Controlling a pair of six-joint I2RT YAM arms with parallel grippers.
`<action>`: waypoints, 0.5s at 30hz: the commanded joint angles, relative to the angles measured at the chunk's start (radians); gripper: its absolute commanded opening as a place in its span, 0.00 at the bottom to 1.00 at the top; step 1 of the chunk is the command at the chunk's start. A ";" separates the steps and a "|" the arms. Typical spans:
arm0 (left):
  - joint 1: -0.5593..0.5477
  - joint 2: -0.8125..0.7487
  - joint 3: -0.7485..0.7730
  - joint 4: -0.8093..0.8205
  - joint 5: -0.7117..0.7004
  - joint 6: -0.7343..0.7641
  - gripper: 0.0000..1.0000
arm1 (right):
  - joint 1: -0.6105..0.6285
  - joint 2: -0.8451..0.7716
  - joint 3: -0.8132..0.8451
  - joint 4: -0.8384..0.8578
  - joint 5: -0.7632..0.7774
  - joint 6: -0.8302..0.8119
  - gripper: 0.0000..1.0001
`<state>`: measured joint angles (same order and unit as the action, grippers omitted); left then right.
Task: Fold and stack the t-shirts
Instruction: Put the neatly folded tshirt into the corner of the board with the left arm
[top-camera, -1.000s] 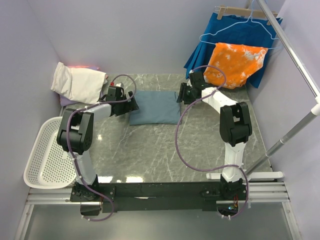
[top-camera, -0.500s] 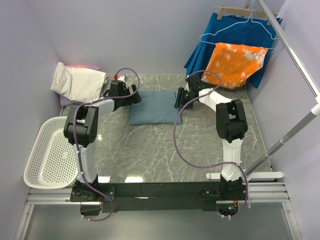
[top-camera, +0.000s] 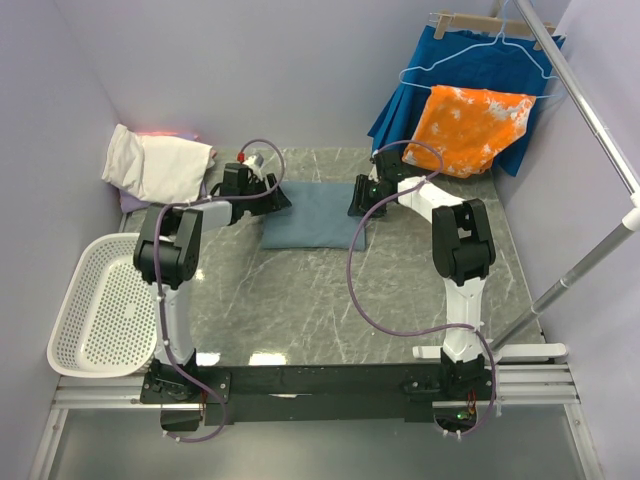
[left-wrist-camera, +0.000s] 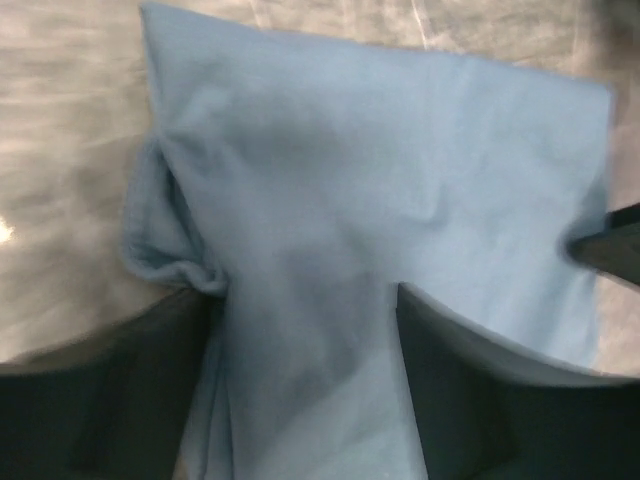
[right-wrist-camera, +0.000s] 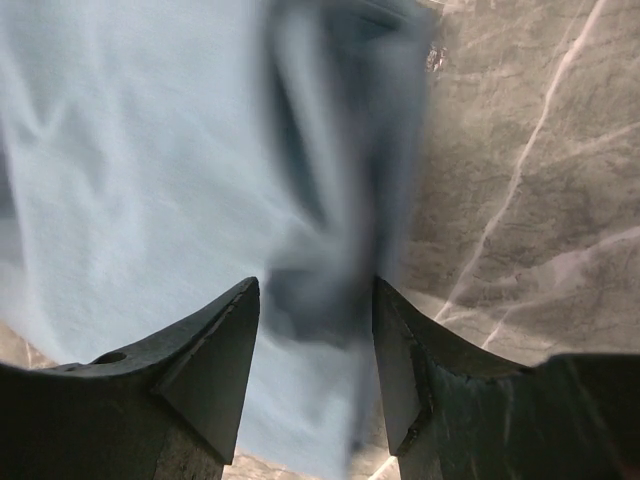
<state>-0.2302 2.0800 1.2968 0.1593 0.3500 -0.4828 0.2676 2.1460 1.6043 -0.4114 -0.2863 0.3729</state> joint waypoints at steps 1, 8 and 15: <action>-0.017 0.077 0.033 0.041 0.239 -0.092 0.59 | -0.007 0.012 0.048 -0.007 -0.016 -0.009 0.56; -0.020 0.115 0.070 0.082 0.264 -0.160 0.01 | -0.007 0.018 0.049 -0.009 -0.014 -0.012 0.56; 0.009 0.049 0.013 0.066 0.187 -0.151 0.31 | -0.007 -0.017 0.019 -0.001 0.048 -0.008 0.56</action>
<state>-0.2295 2.1834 1.3392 0.2321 0.5507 -0.6250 0.2653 2.1494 1.6047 -0.4202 -0.2775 0.3725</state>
